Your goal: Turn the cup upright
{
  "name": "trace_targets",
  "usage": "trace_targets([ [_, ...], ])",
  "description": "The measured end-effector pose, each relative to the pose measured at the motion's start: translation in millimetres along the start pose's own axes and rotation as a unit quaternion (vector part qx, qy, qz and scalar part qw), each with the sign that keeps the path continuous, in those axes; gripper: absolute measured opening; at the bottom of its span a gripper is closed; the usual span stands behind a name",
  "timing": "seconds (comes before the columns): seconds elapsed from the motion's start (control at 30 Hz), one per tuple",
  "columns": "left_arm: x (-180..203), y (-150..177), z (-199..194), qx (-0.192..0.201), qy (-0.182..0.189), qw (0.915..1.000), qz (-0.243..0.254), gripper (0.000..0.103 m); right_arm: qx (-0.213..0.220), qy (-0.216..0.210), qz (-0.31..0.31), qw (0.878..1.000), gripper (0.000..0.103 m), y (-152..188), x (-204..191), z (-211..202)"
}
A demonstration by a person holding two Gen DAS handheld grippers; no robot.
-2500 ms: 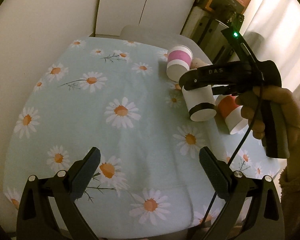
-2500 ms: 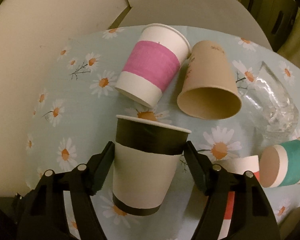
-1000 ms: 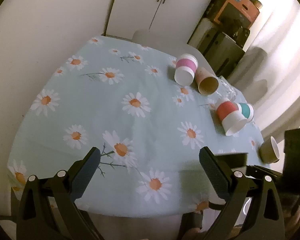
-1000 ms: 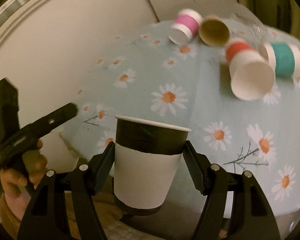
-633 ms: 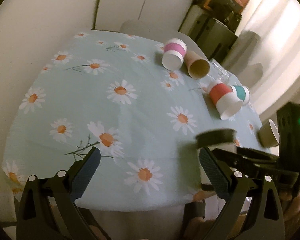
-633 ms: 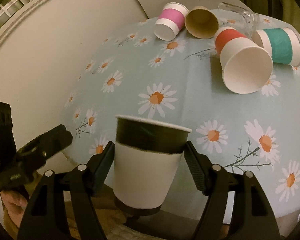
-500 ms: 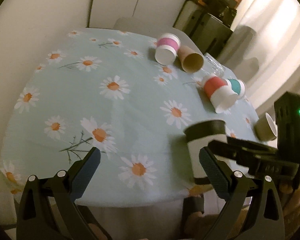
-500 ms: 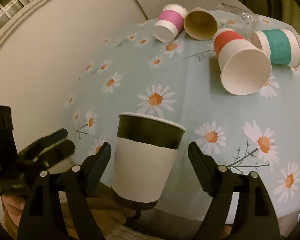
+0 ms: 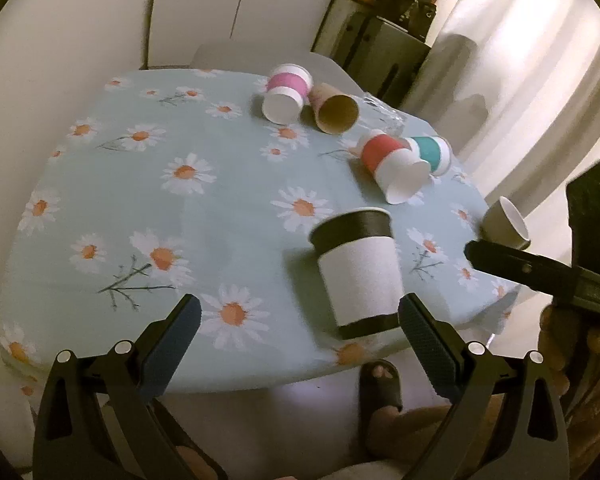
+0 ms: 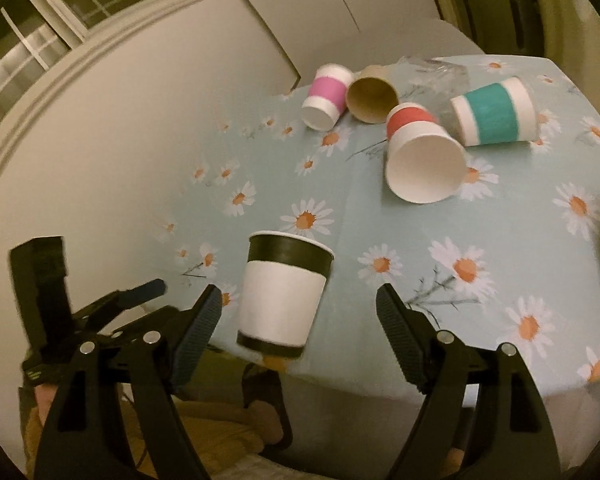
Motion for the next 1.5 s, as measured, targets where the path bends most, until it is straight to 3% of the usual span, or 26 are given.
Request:
trace_targets([
  [0.13, 11, -5, 2, -0.018, 0.011, 0.9994, -0.027, 0.096, 0.013, -0.012, 0.011, 1.000, 0.079, 4, 6, -26],
  [0.4, 39, -14, 13, -0.066, 0.010, 0.9975, -0.025, 0.096, 0.035, -0.014, 0.007, 0.999, 0.084, 4, 17, -60],
  [0.63, 56, -24, 43, -0.121, -0.024, 0.9922, -0.021, 0.096, 0.032, -0.026, 0.043, 0.998, 0.085, -2, 40, -69],
  [0.9, 65, -23, 85, -0.178, -0.075, 0.9812, 0.012, 0.096, 0.043, -0.024, 0.039, 0.998, 0.084, -7, 44, -80],
  [1.1, 57, -21, 100, -0.179, -0.117, 0.9769, 0.005, 0.095, 0.043, -0.021, 0.036, 0.998, 0.084, -8, 47, -82],
  [1.43, 58, -20, 116, -0.209, -0.132, 0.9690, 0.015, 0.095, 0.041, -0.015, 0.038, 0.998, 0.084, -9, 50, -80],
  [1.5, 58, -20, 117, -0.210, -0.134, 0.9683, 0.016, 0.090, 0.039, -0.017, 0.040, 0.998, 0.084, -9, 50, -79],
])
Point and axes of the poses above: each gripper's, at about its wrist camera, not at the fingertips, and z roughly the way its jaws point, x to its right, y to its underside, the point moved 3 cm from there along z, roughly the way its jaws point, and after that the axes turned 15 degrees about x, right-handed, at the moved point
